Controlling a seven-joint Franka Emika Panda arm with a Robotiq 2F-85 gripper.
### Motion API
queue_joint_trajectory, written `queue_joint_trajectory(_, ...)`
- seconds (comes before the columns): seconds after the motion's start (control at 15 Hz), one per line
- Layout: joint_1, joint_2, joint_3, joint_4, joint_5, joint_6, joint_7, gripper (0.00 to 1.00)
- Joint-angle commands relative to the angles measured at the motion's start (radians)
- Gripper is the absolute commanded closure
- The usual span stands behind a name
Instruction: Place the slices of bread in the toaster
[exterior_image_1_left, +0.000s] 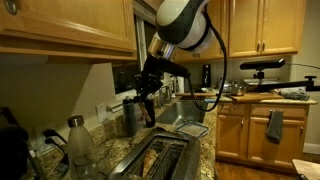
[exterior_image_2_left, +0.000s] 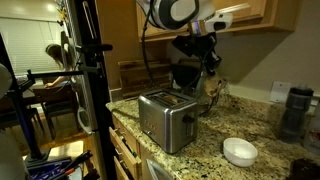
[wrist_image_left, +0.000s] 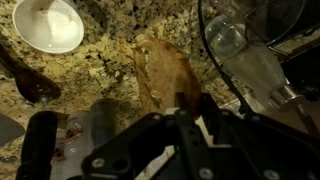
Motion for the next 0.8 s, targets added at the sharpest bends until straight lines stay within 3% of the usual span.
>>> queue_joint_trajectory(0.0,0.01,-0.068,-0.001,-0.057,-0.052,-0.007,0.08,0.9)
queue_joint_trajectory(0.47,0.018,-0.089,0.008,-0.041,-0.058,-0.052,0.105,0.9)
queue_joint_trajectory(0.73,0.021,-0.099,0.012,-0.019,-0.043,-0.15,0.092,0.9)
